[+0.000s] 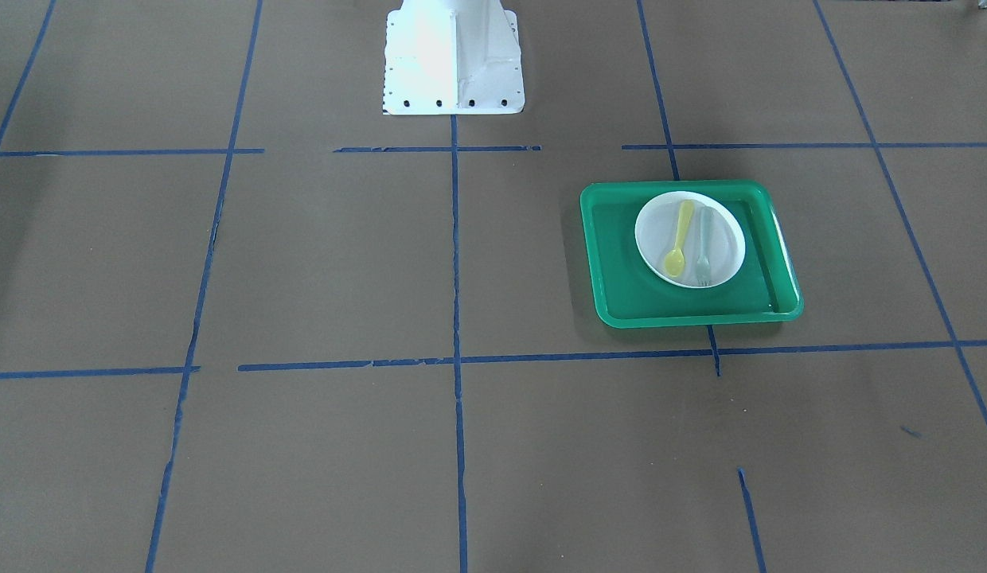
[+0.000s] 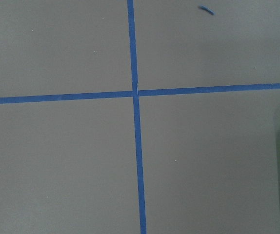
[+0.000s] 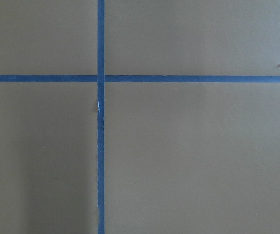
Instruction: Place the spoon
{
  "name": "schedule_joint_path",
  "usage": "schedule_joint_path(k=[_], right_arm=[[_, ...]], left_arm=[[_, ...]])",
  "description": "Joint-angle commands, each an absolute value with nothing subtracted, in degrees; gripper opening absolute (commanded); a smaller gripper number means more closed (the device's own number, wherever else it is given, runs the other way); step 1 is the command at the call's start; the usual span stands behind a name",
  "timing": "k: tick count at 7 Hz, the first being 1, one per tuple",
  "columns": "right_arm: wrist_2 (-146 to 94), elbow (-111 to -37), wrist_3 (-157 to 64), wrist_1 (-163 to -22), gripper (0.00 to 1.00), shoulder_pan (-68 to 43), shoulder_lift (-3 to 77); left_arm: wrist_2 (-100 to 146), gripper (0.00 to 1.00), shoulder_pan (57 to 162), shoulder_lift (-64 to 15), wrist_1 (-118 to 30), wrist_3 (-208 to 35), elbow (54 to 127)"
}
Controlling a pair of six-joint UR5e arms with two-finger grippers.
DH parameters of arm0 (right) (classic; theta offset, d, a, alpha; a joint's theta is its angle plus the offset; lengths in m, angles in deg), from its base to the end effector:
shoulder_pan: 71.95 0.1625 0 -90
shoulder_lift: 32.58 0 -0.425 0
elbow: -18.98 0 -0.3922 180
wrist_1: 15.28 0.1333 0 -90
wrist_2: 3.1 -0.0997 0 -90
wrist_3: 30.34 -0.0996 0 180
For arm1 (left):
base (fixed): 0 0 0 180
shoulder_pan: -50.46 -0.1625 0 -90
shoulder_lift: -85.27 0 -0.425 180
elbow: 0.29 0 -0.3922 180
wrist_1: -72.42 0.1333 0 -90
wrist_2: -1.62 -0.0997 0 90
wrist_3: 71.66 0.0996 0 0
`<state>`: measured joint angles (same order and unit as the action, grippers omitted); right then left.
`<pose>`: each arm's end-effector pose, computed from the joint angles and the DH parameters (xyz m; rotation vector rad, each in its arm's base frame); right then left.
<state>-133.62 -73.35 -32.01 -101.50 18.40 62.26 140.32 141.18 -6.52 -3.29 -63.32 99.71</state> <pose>0.0714 -0.4569 0.6766 0.0131 -0.7074 0.0259 -0.0647 -0.4932 0.5772 0.0263 0.8508 0.1063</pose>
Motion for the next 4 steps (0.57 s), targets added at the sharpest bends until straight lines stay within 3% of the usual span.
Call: schedule_joint_path(k=[1, 4], right_arm=[[-133.53, -73.4, -32.01, -101.5, 1.0, 18.4, 62.26], [-133.62, -73.31, -32.01, -101.5, 1.0, 18.4, 62.26]], left_arm=[[137.27, 1.0, 141.17, -9.63, 1.21, -58.67, 99.55], [135.04, 1.0, 141.34, -12.3, 2.56, -59.01, 96.15]])
